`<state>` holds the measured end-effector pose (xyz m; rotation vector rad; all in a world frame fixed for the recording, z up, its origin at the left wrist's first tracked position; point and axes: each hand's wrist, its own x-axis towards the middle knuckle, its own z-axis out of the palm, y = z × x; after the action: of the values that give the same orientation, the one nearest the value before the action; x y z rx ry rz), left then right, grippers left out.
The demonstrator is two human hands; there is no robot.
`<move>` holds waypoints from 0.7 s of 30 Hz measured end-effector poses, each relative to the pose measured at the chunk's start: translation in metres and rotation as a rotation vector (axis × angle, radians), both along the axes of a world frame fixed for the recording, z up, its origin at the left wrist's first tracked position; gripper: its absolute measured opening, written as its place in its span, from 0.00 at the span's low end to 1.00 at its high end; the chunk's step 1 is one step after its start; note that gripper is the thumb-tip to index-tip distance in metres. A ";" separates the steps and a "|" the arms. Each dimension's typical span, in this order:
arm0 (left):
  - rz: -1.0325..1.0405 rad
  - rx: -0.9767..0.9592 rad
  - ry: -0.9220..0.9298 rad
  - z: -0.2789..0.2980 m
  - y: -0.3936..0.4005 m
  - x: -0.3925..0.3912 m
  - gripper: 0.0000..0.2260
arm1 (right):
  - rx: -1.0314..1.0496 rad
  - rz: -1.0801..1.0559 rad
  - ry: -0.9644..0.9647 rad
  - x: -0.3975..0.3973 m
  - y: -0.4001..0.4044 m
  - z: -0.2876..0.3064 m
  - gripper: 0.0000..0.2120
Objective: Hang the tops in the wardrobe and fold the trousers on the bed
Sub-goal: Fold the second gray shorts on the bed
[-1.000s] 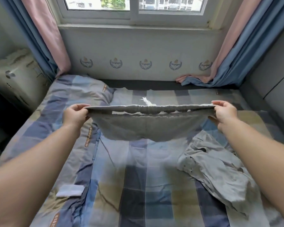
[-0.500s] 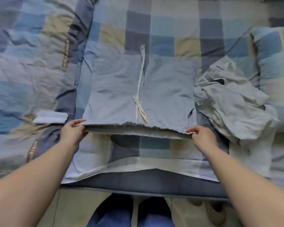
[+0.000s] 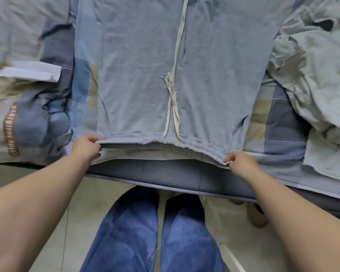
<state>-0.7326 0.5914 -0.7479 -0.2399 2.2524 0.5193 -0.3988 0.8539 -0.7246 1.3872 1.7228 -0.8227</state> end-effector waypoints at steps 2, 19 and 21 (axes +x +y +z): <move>-0.043 -0.014 -0.030 -0.005 -0.008 0.006 0.15 | -0.034 0.100 -0.016 -0.001 -0.008 -0.004 0.13; -0.045 0.070 -0.102 -0.024 0.000 -0.001 0.21 | 0.133 0.899 0.251 -0.275 -0.024 0.008 0.18; -0.078 0.122 -0.095 -0.032 -0.001 -0.006 0.22 | 0.146 0.952 0.274 -0.307 -0.029 0.002 0.19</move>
<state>-0.7384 0.5908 -0.7798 -0.1124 2.1201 0.5891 -0.7053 0.8244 -0.7222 0.3961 2.3593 -0.3437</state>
